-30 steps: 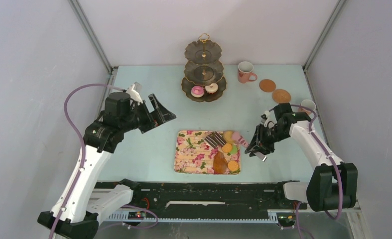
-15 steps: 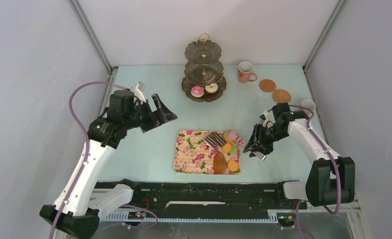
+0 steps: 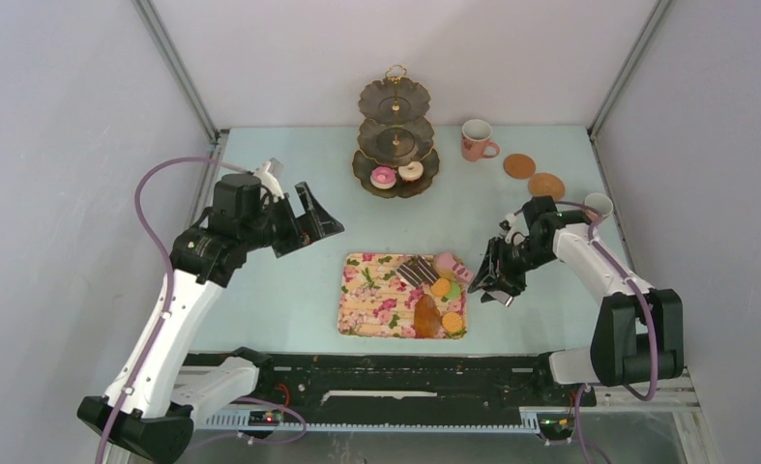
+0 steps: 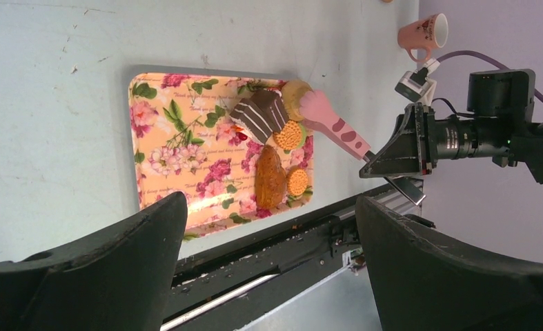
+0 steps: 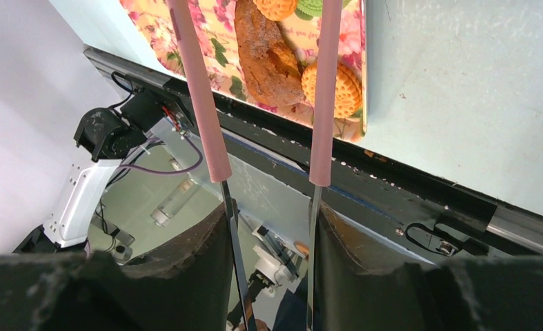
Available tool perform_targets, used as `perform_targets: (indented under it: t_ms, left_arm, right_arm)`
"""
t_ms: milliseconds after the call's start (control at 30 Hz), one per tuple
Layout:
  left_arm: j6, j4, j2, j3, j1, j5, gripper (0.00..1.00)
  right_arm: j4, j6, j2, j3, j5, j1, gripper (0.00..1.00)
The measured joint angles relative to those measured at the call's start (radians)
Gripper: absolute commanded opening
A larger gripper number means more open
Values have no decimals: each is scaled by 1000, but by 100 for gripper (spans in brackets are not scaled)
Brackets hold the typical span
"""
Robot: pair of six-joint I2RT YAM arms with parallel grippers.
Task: Serve the afternoon tea
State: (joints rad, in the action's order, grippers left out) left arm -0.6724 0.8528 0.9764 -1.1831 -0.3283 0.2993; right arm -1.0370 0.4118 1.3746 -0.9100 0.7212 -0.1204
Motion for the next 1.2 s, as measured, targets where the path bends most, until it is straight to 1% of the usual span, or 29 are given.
perform_targets:
  t_ms: [267, 367, 500, 667, 733, 800, 967, 1200]
  left_arm:
    - [3, 5, 17, -34, 0, -2, 98]
    - [4, 7, 17, -38, 0, -4, 98]
    - [11, 14, 17, -38, 0, -5, 98]
    - [18, 25, 19, -38, 0, -6, 98]
    - [18, 25, 18, -38, 0, -6, 98]
    - [18, 25, 18, -38, 0, -6, 98]
    - [18, 25, 18, -38, 0, -6, 98]
    - [18, 25, 17, -38, 0, -6, 98]
  right_arm:
    - [24, 5, 47, -28, 0, -15, 46]
    - [29, 7, 64, -40, -1, -21, 45]
    - [34, 8, 87, -61, -4, -23, 34]
    - [38, 6, 93, -65, -5, -26, 15]
    - [38, 7, 93, -65, -4, -27, 10]
    - [37, 7, 93, -65, -4, -27, 7]
    - [27, 7, 66, -65, -7, -27, 6]
    - [-1, 7, -59, -65, -7, -26, 7]
